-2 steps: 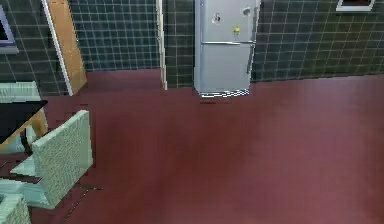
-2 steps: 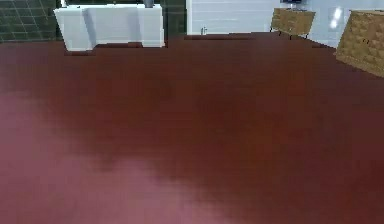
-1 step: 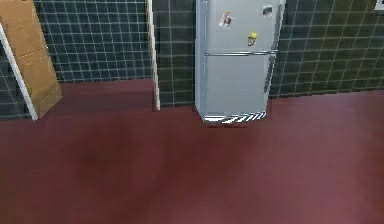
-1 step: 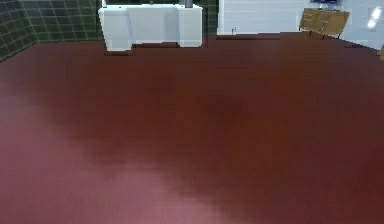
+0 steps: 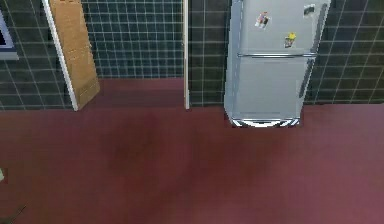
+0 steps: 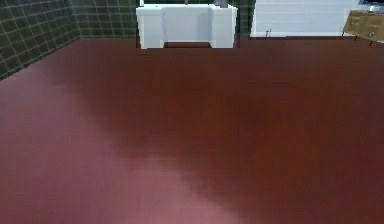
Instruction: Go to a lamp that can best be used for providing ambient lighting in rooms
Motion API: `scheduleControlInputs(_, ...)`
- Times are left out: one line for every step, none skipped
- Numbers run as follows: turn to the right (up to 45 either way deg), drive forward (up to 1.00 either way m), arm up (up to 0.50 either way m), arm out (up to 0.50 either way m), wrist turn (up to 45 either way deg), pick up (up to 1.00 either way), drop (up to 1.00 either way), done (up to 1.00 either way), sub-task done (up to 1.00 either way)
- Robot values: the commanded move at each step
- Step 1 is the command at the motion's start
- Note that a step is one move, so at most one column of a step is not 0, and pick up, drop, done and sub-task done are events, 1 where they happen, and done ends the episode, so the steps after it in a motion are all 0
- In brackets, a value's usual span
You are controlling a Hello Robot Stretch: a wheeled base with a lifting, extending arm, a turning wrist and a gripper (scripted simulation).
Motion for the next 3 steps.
scheduleControlInputs(0.0, 0.15, 0.0, 0.0, 0.0, 0.0, 0.0, 0.0, 0.0)
scheduleControlInputs(0.0, 0.5, 0.0, 0.0, 0.0, 0.0, 0.0, 0.0, 0.0)
scheduleControlInputs(-15.0, 0.0, 0.0, 0.0, 0.0, 0.0, 0.0, 0.0, 0.0)
